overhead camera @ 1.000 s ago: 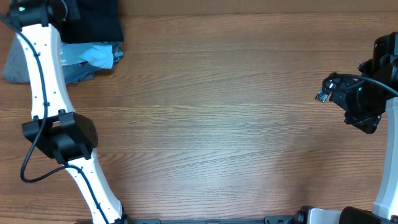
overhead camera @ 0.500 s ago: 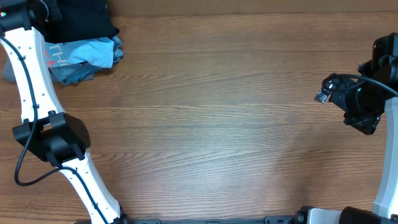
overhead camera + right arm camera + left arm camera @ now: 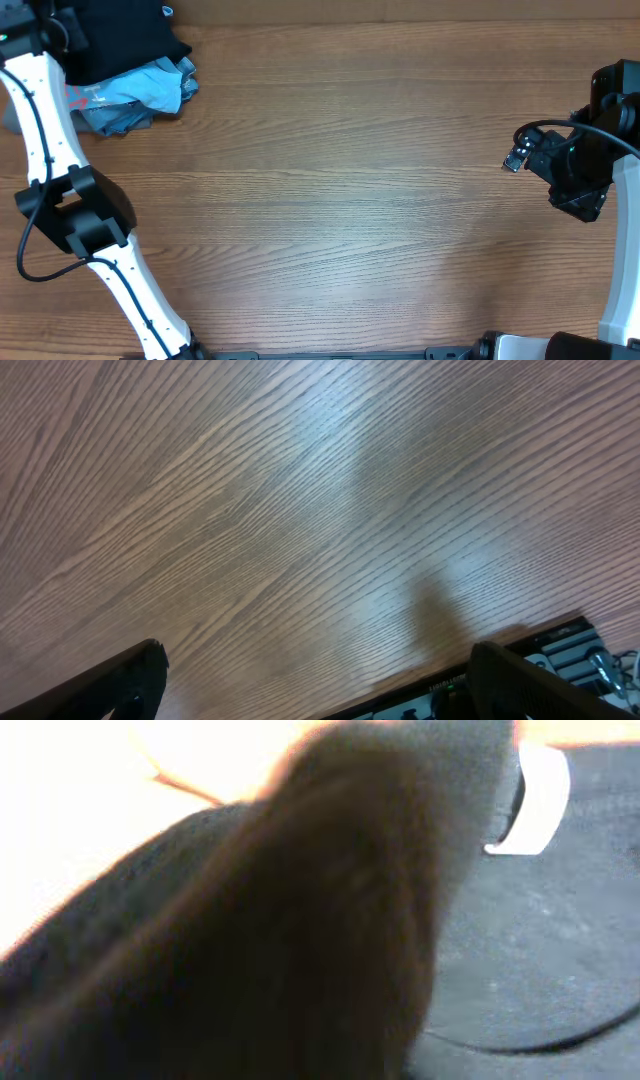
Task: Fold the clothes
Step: 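Press the black shirt onto the pile and open the left gripper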
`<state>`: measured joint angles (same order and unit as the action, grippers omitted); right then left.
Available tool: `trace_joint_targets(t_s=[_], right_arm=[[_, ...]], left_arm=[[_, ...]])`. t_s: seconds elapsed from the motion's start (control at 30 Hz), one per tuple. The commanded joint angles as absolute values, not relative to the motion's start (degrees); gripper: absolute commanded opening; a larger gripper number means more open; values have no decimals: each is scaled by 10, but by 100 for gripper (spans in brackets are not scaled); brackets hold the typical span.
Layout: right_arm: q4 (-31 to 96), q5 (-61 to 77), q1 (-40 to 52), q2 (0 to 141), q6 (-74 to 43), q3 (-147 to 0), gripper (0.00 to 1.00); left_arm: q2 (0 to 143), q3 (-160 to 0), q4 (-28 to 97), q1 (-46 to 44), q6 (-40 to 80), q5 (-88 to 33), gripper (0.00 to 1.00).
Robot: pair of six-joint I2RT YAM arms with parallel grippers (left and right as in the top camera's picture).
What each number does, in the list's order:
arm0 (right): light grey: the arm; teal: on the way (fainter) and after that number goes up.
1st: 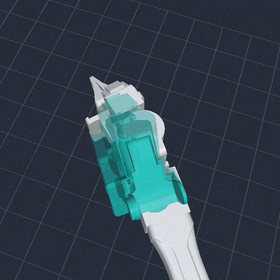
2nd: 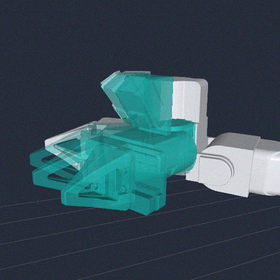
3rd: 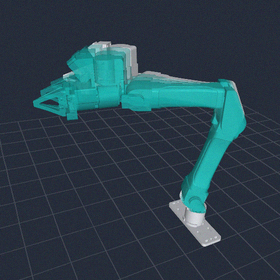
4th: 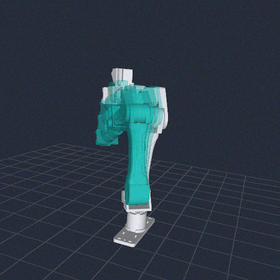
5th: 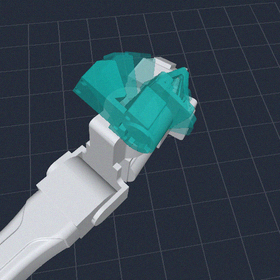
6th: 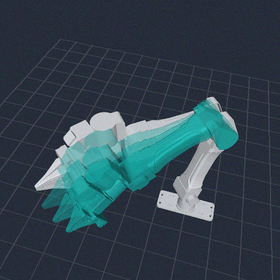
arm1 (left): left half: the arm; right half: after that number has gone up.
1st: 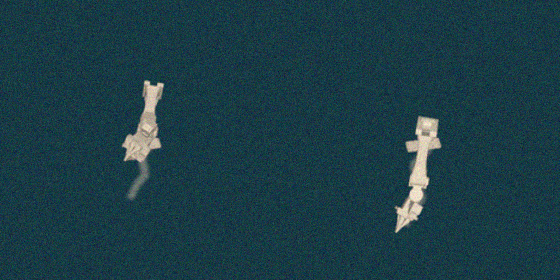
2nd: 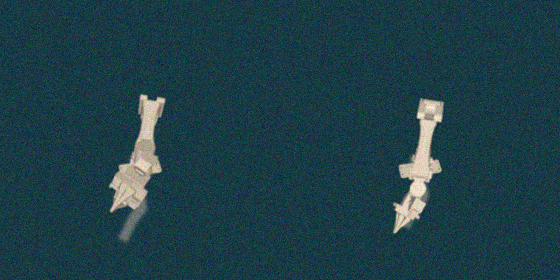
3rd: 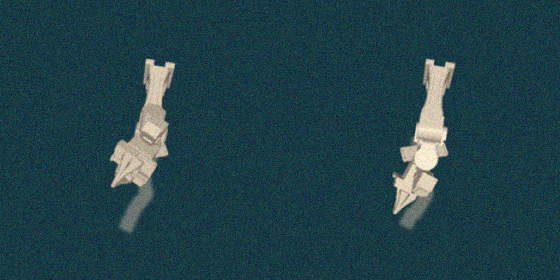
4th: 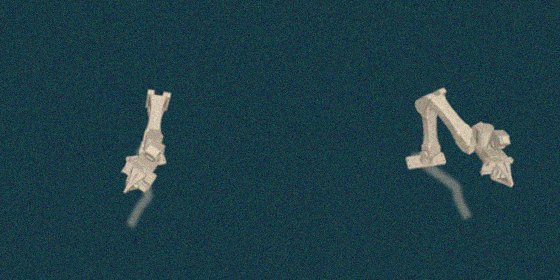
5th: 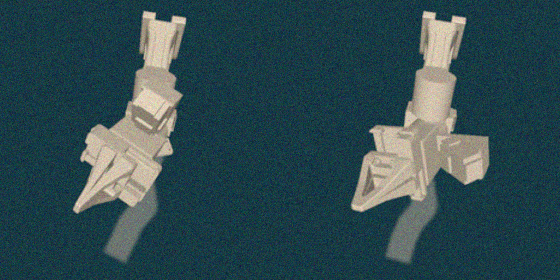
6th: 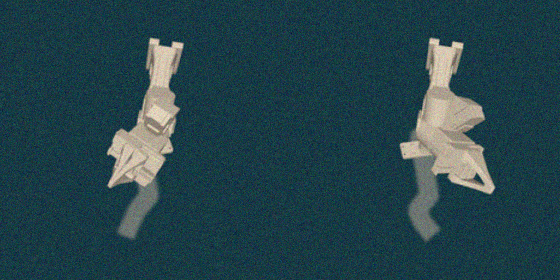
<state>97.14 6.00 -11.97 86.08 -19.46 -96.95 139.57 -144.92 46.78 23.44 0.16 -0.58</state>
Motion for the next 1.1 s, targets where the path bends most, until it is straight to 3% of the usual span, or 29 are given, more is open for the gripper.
trace_joint_targets(t_s=[0.0, 0.23, 0.3, 0.43, 0.5, 0.7, 0.87, 1.07], right_arm=[[971, 59, -121, 856, -200, -967, 100], [971, 66, -121, 856, -199, -967, 100], [971, 91, -121, 856, -194, -967, 100], [969, 102, -121, 856, -190, -967, 100], [969, 102, -121, 856, -190, -967, 100], [971, 102, -116, 856, -190, -967, 100], [971, 95, -104, 856, -190, -967, 100], [971, 91, -101, 856, -190, -967, 100]], left_arm=[[1394, -1467, 461, 256, 24, 10, 61], [1373, -1468, 460, 258, 67, -1, 82], [1360, -1468, 452, 256, 77, -24, 82], [1340, -1468, 437, 244, 83, -58, 68], [1339, -1468, 437, 235, 91, -60, 67], [1360, -1467, 444, 201, 90, -39, 31], [1394, -1466, 452, 193, 88, 52, 24], [1443, -1466, 475, 203, 88, 70, 29]])
